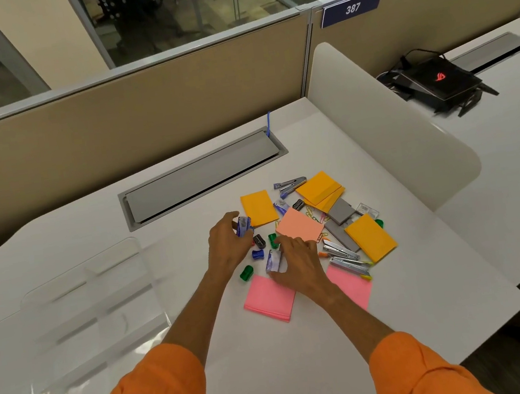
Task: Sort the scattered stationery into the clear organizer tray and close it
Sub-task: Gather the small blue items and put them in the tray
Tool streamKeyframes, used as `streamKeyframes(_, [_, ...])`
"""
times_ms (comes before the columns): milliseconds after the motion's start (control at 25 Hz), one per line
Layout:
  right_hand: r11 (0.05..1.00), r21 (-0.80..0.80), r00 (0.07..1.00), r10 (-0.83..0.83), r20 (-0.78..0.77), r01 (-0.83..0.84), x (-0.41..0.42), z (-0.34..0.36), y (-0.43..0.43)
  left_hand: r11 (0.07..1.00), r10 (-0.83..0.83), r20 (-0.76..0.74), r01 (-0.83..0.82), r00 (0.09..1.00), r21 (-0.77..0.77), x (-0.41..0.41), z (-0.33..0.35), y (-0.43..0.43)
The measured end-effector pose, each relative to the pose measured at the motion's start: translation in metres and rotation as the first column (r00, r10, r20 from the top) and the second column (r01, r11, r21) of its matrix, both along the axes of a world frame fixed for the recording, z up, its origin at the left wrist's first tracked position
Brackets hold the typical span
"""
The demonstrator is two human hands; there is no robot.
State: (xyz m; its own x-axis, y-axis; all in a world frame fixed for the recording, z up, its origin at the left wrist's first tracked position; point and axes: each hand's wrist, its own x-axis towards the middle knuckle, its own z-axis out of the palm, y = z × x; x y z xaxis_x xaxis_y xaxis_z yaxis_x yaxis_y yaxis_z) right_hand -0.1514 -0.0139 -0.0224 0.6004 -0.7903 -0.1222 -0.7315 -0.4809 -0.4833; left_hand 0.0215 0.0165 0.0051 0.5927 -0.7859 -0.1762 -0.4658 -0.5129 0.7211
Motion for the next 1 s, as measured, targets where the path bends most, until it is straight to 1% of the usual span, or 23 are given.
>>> streamKeyframes(80, [1.0,-0.009,0.998,-0.027,0.048,0.028,-0.003,0.003,-0.002,0.999,0.019,-0.088,-0.023,0.996,-0.036,-0.003,0.0,-0.001])
streamKeyframes(160, [0.997,-0.012,0.99,-0.071,0.119,0.073,-0.004,0.01,-0.006,0.996,0.029,-0.255,-0.051,0.966,-0.078,-0.006,0.003,-0.002])
streamKeyframes(240, [0.994,0.002,0.975,-0.11,0.193,0.111,-0.002,0.018,-0.011,0.99,0.066,-0.462,-0.116,0.884,-0.081,-0.008,0.007,-0.003])
streamKeyframes(320, [0.991,0.028,0.957,-0.134,0.259,0.131,0.002,0.026,-0.015,0.985,0.099,-0.609,-0.164,0.787,-0.052,-0.009,0.011,-0.004])
streamKeyframes(360, [0.99,0.037,0.948,-0.139,0.285,0.134,0.004,0.029,-0.017,0.986,0.089,-0.647,-0.157,0.757,-0.049,-0.009,0.012,-0.004])
streamKeyframes(440, [0.991,0.035,0.944,-0.132,0.302,0.127,0.009,0.036,-0.02,0.991,0.034,-0.667,-0.112,0.744,-0.074,-0.014,0.011,-0.002])
streamKeyframes(480, [0.992,0.03,0.946,-0.123,0.3,0.119,0.012,0.039,-0.021,0.991,0.024,-0.692,-0.111,0.721,-0.081,-0.017,0.012,-0.001])
streamKeyframes(560, [0.994,0.022,0.948,-0.111,0.299,0.109,0.016,0.042,-0.022,0.986,0.067,-0.805,-0.161,0.589,-0.035,-0.022,0.017,-0.002])
streamKeyframes(600, [0.994,0.017,0.947,-0.109,0.302,0.109,0.018,0.042,-0.022,0.988,0.069,-0.839,-0.156,0.54,-0.019,-0.022,0.017,-0.003])
streamKeyframes(680, [0.995,0.008,0.946,-0.095,0.308,0.097,0.021,0.041,-0.022,0.998,0.008,-0.815,-0.052,0.58,-0.027,-0.02,0.014,-0.003])
streamKeyframes(760, [0.998,0.019,0.956,-0.059,0.288,0.055,0.024,0.041,-0.024,0.999,-0.027,-0.774,-0.009,0.633,-0.042,-0.017,0.009,0.0])
streamKeyframes(840, [0.998,0.036,0.965,-0.05,0.256,0.043,0.023,0.041,-0.032,0.996,-0.02,-0.761,-0.05,0.648,-0.069,-0.012,0.006,0.003])
streamKeyframes(880, [0.997,0.026,0.965,-0.08,0.248,0.076,0.022,0.04,-0.04,0.993,-0.011,-0.765,-0.084,0.644,-0.085,-0.009,0.005,0.004])
streamKeyframes(1000, [0.969,-0.032,0.943,-0.229,0.242,0.244,0.016,0.035,-0.069,0.981,0.033,-0.765,-0.167,0.643,-0.098,0.005,0.004,0.004])
